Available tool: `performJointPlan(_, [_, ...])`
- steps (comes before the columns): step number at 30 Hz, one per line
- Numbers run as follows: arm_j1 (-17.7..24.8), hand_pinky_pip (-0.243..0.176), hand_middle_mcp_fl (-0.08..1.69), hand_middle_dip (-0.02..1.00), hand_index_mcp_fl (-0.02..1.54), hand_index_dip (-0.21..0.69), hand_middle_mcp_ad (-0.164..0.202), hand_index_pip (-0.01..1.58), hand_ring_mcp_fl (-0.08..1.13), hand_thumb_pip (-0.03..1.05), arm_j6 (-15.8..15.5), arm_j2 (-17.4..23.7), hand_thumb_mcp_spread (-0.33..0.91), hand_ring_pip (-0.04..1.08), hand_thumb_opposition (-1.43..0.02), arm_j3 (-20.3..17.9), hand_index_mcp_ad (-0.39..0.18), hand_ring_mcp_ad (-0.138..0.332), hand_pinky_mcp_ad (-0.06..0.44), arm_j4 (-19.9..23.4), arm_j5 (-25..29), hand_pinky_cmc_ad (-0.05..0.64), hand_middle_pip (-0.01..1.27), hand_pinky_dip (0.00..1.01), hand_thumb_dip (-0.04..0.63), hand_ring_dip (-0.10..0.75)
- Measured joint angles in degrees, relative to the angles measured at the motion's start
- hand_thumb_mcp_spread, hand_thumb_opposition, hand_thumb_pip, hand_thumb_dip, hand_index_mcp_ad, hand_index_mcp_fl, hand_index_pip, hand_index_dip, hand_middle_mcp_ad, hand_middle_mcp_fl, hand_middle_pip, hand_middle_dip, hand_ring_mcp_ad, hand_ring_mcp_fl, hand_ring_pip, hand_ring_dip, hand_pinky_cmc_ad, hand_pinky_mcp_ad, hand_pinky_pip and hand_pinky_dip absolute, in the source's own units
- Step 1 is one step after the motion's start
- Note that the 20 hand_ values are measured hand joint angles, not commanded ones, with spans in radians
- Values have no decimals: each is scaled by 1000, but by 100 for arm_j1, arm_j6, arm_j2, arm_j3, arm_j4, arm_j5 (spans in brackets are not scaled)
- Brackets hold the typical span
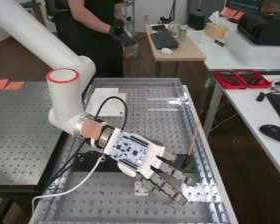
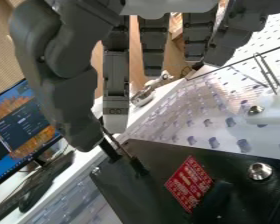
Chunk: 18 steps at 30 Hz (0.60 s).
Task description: Grab the drill bit and place it in the clear container
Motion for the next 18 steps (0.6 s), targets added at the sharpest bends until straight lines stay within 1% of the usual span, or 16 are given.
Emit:
performJointPlan(2, [-2,-61,136,157,374,124,75,1344,0,592,0,-7,435,105,-866,8,-79,230,178,2,4,262,141,195,267,-5])
performJointPlan(7, [-13,-59,169,157,387,124,73,1344,0,576,-8,-16,459,105,-883,22,-79,230,178,5,-5,267,141,195,267,-5])
performJointPlan(8, [-15,-59,169,157,405,124,73,1344,0,576,-5,-18,450,105,-883,27,-79,227,178,-6,-6,264,141,195,267,-5])
performJointPlan(9, [-19,-59,168,157,408,126,66,1344,0,576,-4,-18,468,105,-883,29,-75,227,178,-14,-9,253,141,195,267,-5])
performJointPlan(12, [-28,-59,168,157,412,126,65,1344,0,576,-5,-18,487,105,-883,26,-101,229,178,-16,-13,250,141,195,274,-5])
performJointPlan(18, [-37,-59,171,157,424,126,65,1344,0,578,-8,-15,480,105,-883,21,-103,223,185,-12,-4,248,143,195,274,-5])
